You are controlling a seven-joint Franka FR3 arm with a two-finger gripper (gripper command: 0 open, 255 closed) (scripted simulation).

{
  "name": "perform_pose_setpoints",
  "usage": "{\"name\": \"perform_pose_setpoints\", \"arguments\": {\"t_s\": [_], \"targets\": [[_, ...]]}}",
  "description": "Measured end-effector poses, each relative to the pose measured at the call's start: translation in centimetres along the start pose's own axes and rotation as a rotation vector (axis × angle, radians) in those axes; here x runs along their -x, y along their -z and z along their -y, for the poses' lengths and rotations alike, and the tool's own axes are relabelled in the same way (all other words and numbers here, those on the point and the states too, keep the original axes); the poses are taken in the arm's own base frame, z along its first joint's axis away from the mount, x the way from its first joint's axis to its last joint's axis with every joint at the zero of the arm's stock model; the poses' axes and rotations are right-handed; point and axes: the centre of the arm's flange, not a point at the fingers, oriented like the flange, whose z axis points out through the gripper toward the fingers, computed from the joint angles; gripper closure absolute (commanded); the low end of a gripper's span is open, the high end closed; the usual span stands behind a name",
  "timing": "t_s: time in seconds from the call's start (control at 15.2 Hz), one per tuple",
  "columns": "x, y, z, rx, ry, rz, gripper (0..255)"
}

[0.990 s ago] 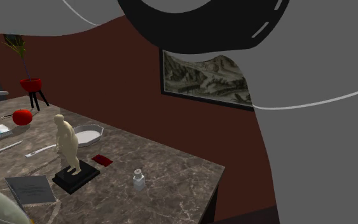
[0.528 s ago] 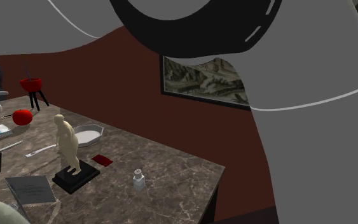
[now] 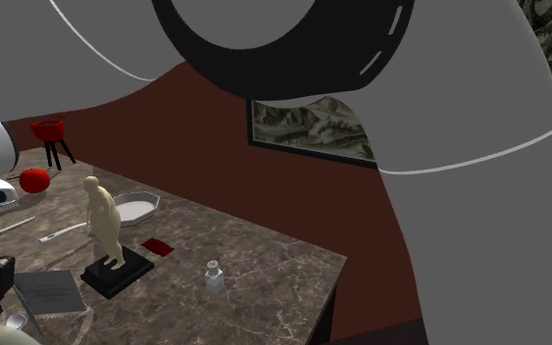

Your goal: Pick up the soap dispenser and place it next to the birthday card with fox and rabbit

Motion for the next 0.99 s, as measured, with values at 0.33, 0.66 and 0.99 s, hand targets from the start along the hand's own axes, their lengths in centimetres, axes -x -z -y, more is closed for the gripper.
{"name": "perform_pose_setpoints", "arguments": {"t_s": [0.33,0.66,0.99], "targets": [[-0.2,-2.7,-0.2,0.0,0.0,0.0,255],[-0.2,-4.0,-0.1,0.0,0.0,0.0,255],[-0.2,-4.0,-0.1,-0.001,0.0,0.0,0]]}}
